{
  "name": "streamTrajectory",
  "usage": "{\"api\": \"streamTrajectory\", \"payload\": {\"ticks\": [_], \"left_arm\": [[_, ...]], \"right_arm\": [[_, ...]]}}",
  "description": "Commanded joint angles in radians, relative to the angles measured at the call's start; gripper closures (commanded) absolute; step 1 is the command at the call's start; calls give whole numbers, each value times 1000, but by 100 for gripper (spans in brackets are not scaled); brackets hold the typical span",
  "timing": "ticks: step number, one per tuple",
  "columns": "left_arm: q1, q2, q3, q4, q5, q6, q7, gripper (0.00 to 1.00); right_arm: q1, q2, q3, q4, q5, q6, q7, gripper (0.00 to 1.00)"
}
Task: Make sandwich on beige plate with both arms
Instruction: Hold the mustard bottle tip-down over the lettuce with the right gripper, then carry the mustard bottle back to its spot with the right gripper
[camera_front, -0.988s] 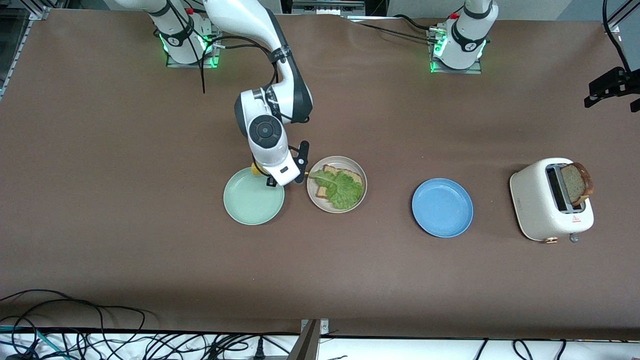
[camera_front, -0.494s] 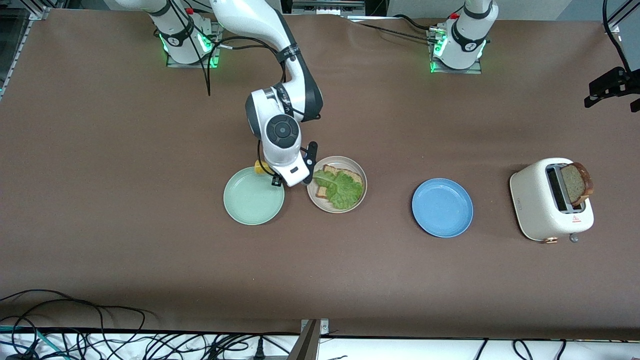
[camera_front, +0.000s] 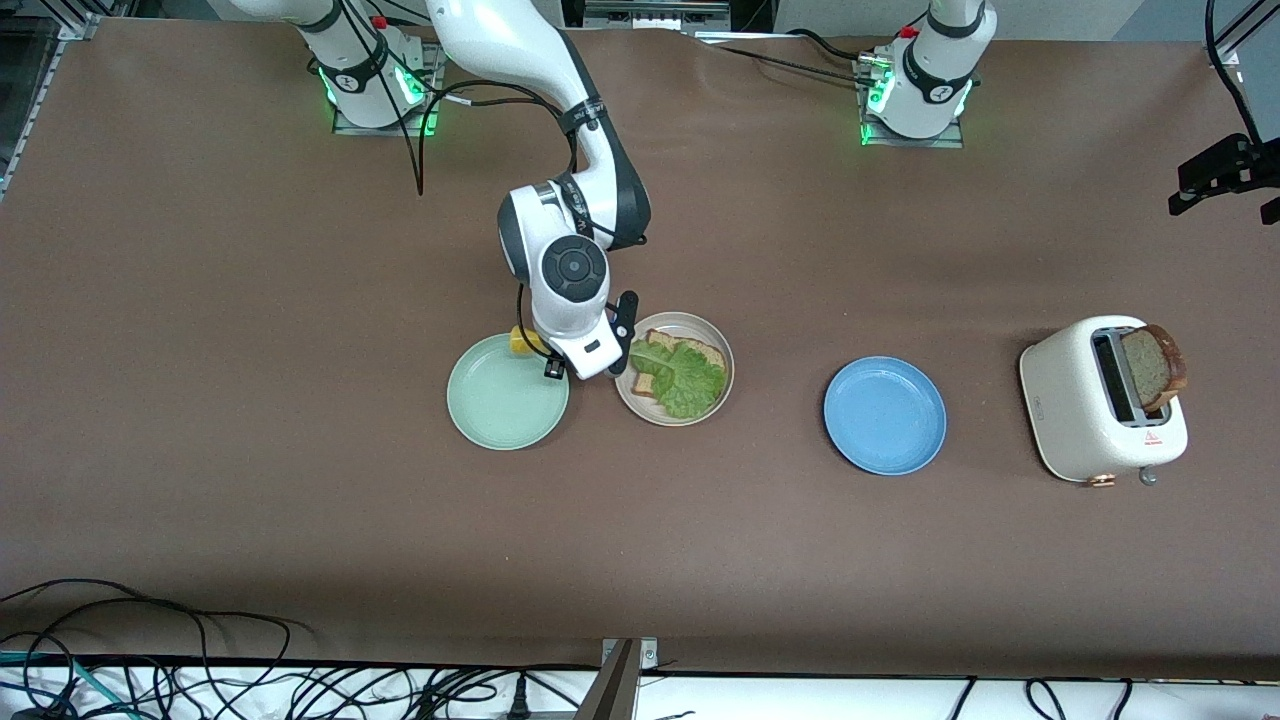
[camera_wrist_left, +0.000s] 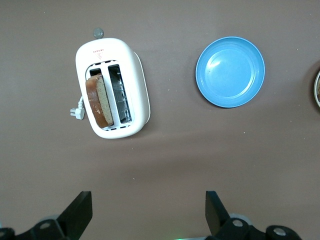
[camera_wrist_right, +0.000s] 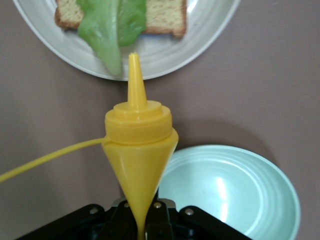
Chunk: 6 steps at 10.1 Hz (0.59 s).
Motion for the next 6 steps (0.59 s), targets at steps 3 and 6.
{"api": "streamTrajectory", "payload": {"ticks": [3, 6], "left_arm": [[5, 8, -1, 24, -14, -19, 11, 0], [7, 8, -1, 24, -13, -19, 11, 0]], "right_arm": [[-26, -300, -20, -265, 15, 67, -36, 100], [-96, -499, -24, -416, 2, 84, -75, 100]]}}
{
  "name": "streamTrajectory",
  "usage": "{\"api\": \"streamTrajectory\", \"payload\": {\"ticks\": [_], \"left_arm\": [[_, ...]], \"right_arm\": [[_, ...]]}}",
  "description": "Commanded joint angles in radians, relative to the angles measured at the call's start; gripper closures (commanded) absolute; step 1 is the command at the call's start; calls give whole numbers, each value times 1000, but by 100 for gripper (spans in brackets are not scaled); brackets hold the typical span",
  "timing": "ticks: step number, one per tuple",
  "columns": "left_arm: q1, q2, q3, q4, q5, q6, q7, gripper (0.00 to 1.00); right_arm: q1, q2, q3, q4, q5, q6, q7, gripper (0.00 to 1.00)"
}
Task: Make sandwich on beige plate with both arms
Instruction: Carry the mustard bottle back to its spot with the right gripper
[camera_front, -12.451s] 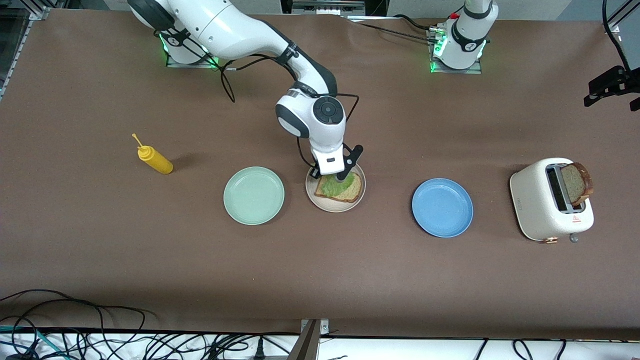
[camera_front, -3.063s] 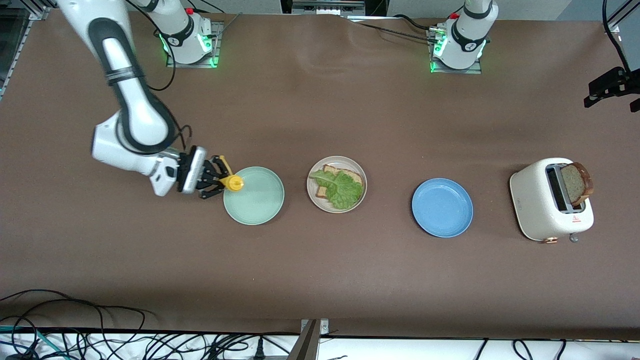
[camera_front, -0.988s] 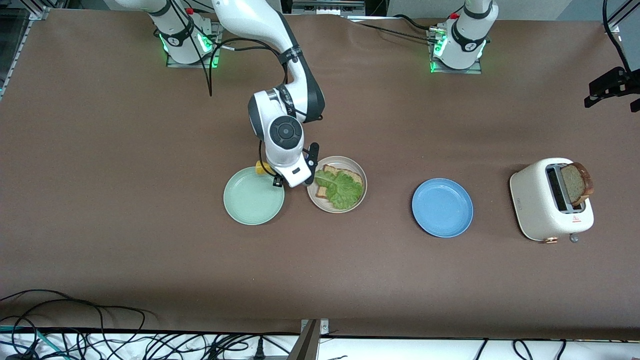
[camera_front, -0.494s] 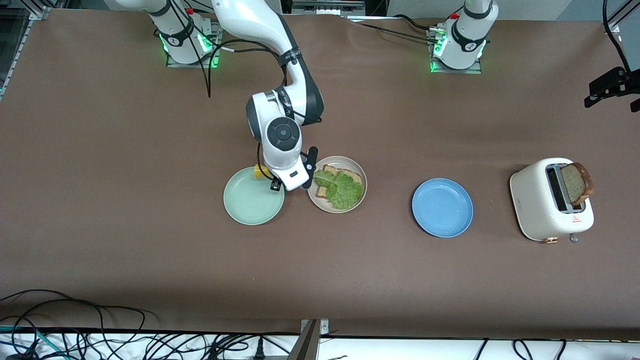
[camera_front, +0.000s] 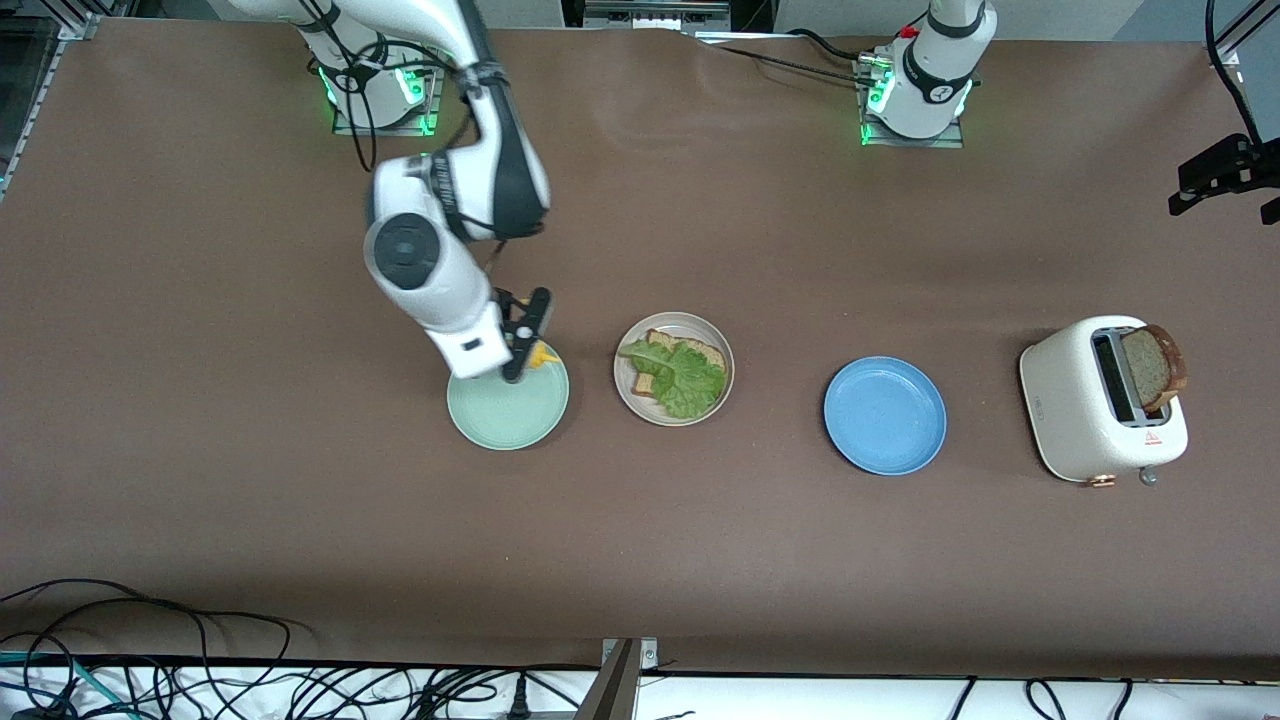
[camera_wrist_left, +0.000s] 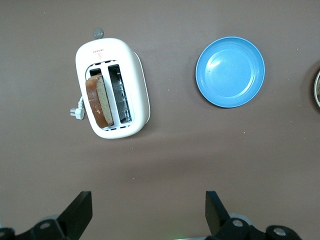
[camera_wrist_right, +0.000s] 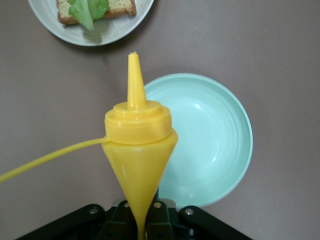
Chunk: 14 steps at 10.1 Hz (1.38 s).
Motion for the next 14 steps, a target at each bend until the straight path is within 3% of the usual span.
{"api": "streamTrajectory", "payload": {"ticks": [1, 3, 6, 7, 10, 14], "left_arm": [[7, 8, -1, 24, -13, -19, 11, 0], [15, 8, 1, 24, -13, -17, 11, 0], [48, 23, -1, 24, -19, -16, 13, 0], [50, 23, -1, 24, -19, -16, 11, 0], [76, 40, 1, 34, -19, -10, 11, 0], [99, 102, 1, 86, -13, -8, 11, 0]], "right_arm": [[-49, -210, 1, -152, -16, 19, -32, 100], [-85, -294, -47, -210, -58, 24, -37, 100], [-218, -449, -52, -295, -106, 35, -37, 100], [-262, -465, -52, -304, -126, 42, -40, 100], [-332, -464, -53, -301, -59, 24, -159, 100], [-338, -454, -52, -295, -17, 22, -178, 100]]}}
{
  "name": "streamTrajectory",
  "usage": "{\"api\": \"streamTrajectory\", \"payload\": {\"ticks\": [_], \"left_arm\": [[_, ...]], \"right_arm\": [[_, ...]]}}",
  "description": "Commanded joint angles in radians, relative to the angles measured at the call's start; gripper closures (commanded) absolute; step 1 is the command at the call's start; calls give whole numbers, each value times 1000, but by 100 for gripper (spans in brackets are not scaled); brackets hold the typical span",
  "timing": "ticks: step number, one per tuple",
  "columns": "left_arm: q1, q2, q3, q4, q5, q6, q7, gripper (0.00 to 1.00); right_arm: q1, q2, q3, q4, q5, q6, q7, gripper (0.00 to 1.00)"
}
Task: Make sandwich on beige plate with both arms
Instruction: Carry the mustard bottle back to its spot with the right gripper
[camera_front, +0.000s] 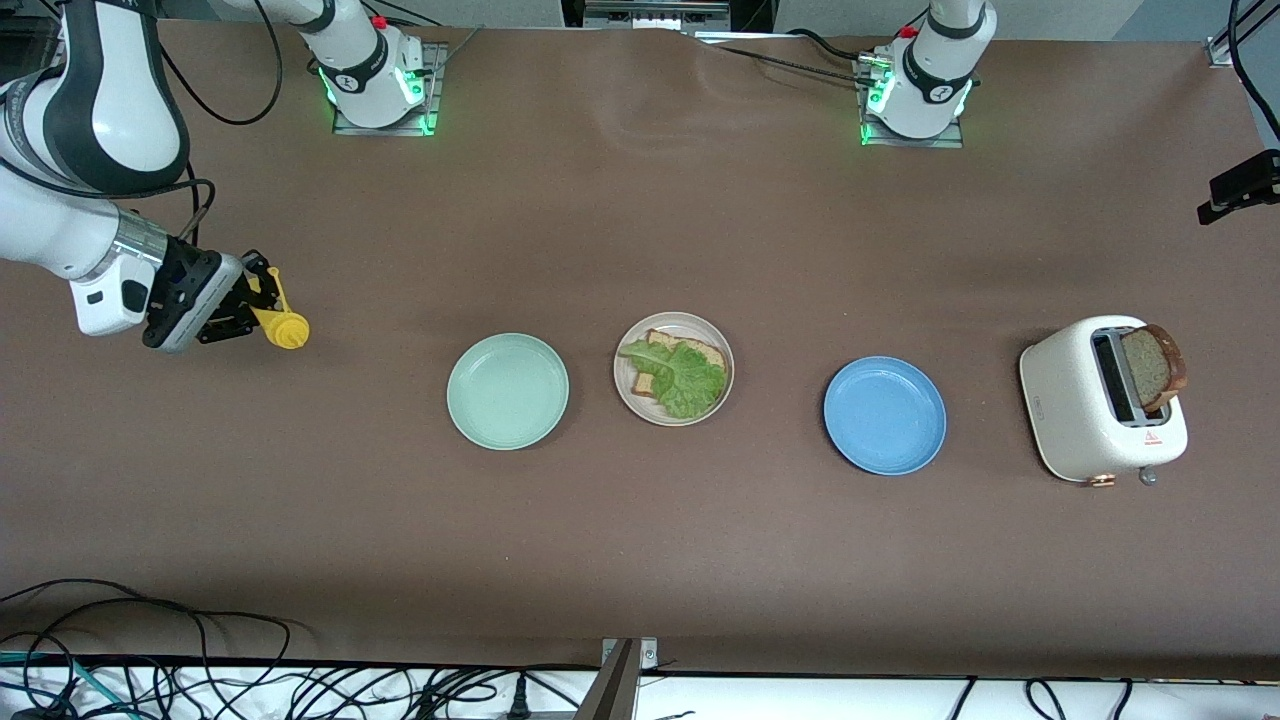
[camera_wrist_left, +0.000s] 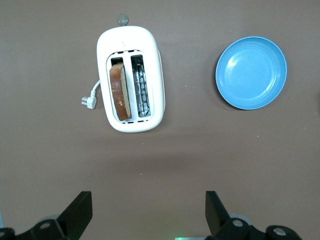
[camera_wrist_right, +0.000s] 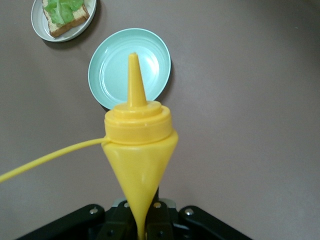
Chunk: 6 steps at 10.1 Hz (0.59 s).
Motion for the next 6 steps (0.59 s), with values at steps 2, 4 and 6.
{"api": "streamTrajectory", "payload": {"ticks": [2, 4, 6], "left_arm": [[22, 53, -5, 67, -14, -11, 13, 0], [27, 73, -5, 66, -14, -11, 11, 0], [27, 87, -8, 54, -5, -2, 11, 0]], "right_arm": [[-53, 6, 9, -11, 61, -10, -89, 100], [-191, 26, 97, -15, 114, -19, -189, 100], [-406, 56, 255, -17, 236, -63, -363, 100]]}}
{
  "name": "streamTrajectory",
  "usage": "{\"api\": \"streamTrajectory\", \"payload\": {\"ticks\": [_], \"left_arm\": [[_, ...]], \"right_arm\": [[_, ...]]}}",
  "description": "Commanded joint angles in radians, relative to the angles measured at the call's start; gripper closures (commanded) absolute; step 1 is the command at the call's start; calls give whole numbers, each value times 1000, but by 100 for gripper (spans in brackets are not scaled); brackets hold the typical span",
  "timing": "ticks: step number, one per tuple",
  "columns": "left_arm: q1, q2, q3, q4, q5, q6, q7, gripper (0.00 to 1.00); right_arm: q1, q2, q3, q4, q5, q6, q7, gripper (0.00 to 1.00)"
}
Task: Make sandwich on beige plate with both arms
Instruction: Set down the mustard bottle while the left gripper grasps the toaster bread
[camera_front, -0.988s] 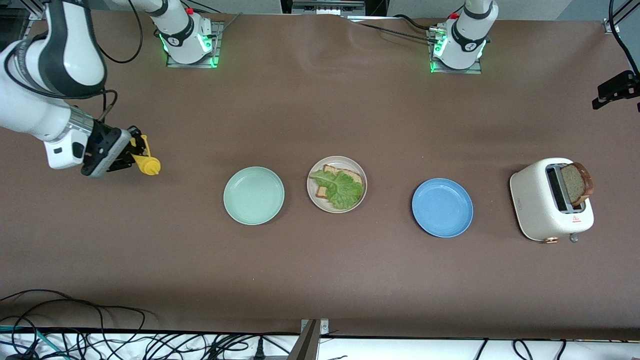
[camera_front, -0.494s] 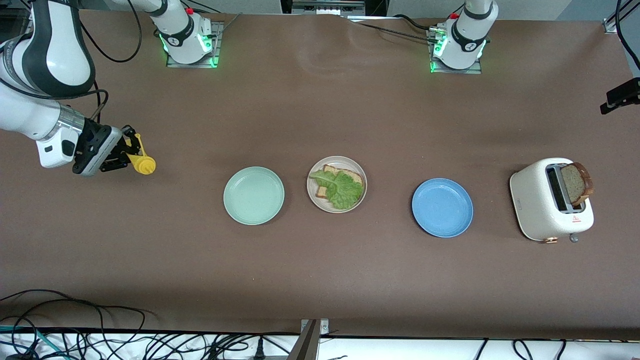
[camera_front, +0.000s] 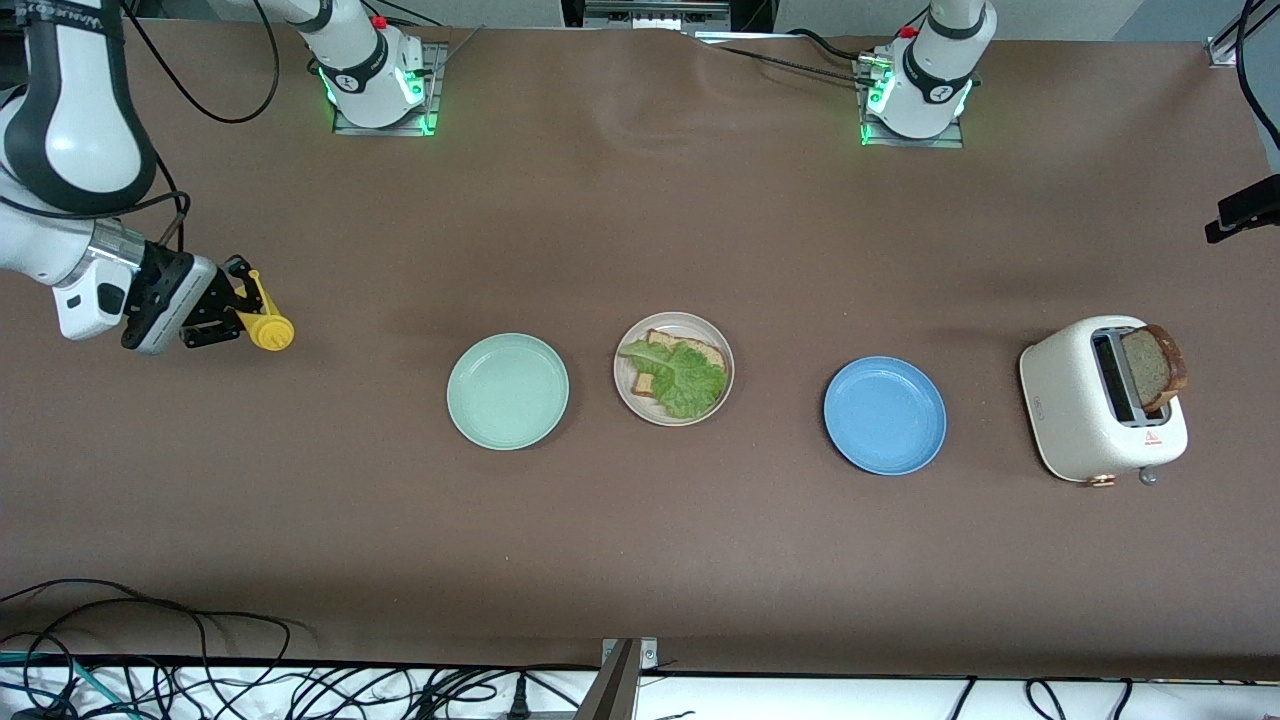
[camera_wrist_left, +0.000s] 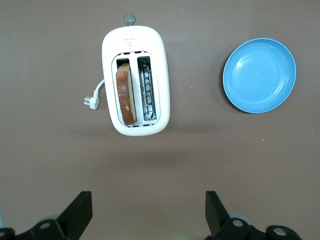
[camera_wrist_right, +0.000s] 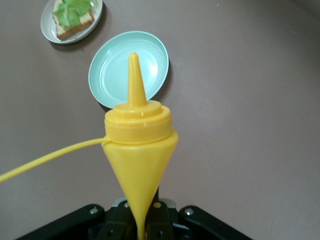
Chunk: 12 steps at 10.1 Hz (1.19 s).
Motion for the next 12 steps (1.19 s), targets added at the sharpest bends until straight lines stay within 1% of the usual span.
{"api": "streamTrajectory", "payload": {"ticks": [1, 2, 3, 4, 5, 7, 8, 9, 10, 11, 12], "left_arm": [[12, 43, -9, 21, -5, 5, 10, 0], [15, 66, -6, 33, 0, 5, 8, 0], [21, 116, -3, 45, 33, 7, 5, 0], [18, 154, 1, 36, 91, 68, 11, 0], [20, 158, 1, 30, 124, 102, 14, 0], [23, 158, 13, -31, 128, 248, 11, 0], [23, 167, 28, -71, 124, 321, 11, 0], [21, 188, 28, -92, 124, 373, 8, 0], [17, 210, 30, -117, 124, 442, 0, 0], [18, 219, 30, -161, 124, 515, -3, 0], [18, 233, 28, -178, 115, 545, -6, 0]], "right_arm": [[-231, 47, 151, 1, 161, -81, -221, 100], [-307, 61, 201, 1, 225, -126, -307, 100], [-386, 76, 248, -5, 247, -151, -375, 100], [-468, 88, 308, -14, 293, -172, -465, 100], [-525, 119, 349, -23, 350, -203, -569, 100], [-579, 189, 359, -60, 434, -255, -793, 100], [-599, 217, 361, -66, 460, -302, -858, 100], [-632, 242, 389, -66, 462, -329, -921, 100], [-696, 274, 450, -66, 462, -330, -984, 100], [-718, 309, 474, -66, 476, -329, -1054, 100], [-718, 337, 476, -66, 488, -329, -1129, 100]]}}
